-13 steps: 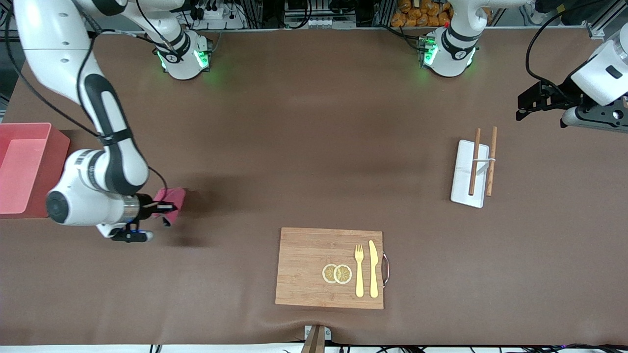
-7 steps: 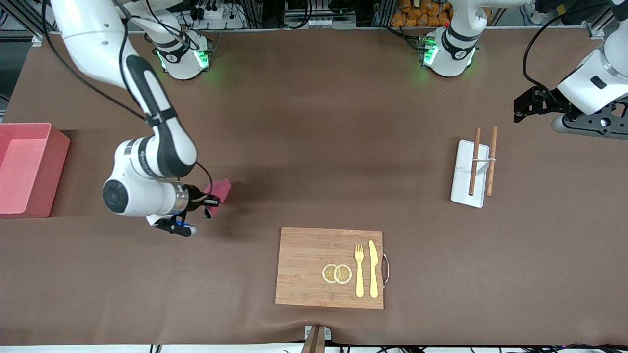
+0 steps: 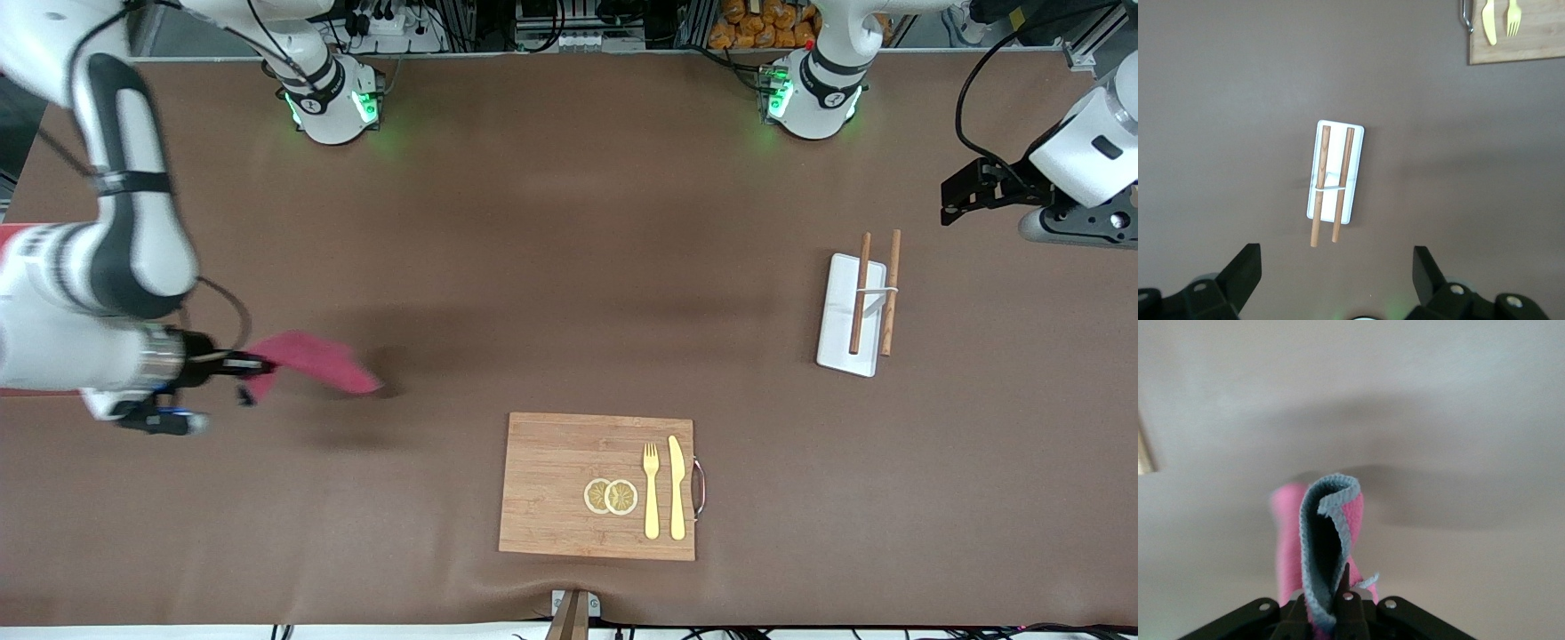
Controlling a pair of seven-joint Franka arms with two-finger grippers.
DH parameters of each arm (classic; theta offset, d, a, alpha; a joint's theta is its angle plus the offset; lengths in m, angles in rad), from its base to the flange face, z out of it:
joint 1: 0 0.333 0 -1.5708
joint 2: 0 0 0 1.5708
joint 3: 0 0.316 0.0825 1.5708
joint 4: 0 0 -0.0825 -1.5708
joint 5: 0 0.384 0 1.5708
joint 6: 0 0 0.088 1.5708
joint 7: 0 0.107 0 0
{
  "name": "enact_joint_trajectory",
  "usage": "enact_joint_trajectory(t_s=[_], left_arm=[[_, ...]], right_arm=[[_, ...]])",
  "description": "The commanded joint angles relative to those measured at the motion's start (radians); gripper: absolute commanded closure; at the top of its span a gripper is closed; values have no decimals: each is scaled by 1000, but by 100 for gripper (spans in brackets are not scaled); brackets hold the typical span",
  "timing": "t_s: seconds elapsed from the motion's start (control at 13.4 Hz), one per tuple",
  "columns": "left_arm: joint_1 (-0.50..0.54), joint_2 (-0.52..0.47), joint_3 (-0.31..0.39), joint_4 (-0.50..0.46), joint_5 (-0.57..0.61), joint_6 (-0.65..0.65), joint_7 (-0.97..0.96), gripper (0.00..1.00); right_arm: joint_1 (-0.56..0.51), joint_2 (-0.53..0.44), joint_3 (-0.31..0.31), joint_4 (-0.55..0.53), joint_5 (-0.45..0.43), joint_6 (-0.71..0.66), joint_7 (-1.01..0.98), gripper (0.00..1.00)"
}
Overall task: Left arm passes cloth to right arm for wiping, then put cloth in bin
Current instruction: 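Move the cloth over the pink bin and open the right gripper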
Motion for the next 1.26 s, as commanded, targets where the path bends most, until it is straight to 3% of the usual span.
enact_joint_trajectory(t_s=[0.0, 0.22, 0.45, 0.67, 0.89, 1.19], left_arm=[[5, 10, -9, 66, -22, -10, -12, 0], [-4, 8, -11, 83, -45, -10, -18, 0], [0, 4, -49, 86, -53, -10, -18, 0], [-9, 17, -57, 86, -75, -10, -15, 0], [-18, 45, -58, 77, -220, -13, -15, 0], [8, 44, -41, 86, -194, -4, -4, 0]], right_arm=[[-129, -12, 17, 55, -93, -57, -182, 100], [-277, -9, 16, 199, -179, -165, -421, 100], [-428, 5, 11, 322, -238, -184, -650, 100], [-553, 67, 11, 322, -247, -59, -790, 100], [-616, 214, 14, 313, -232, 53, -876, 100], [-667, 336, 17, 270, -160, 203, -1029, 100]])
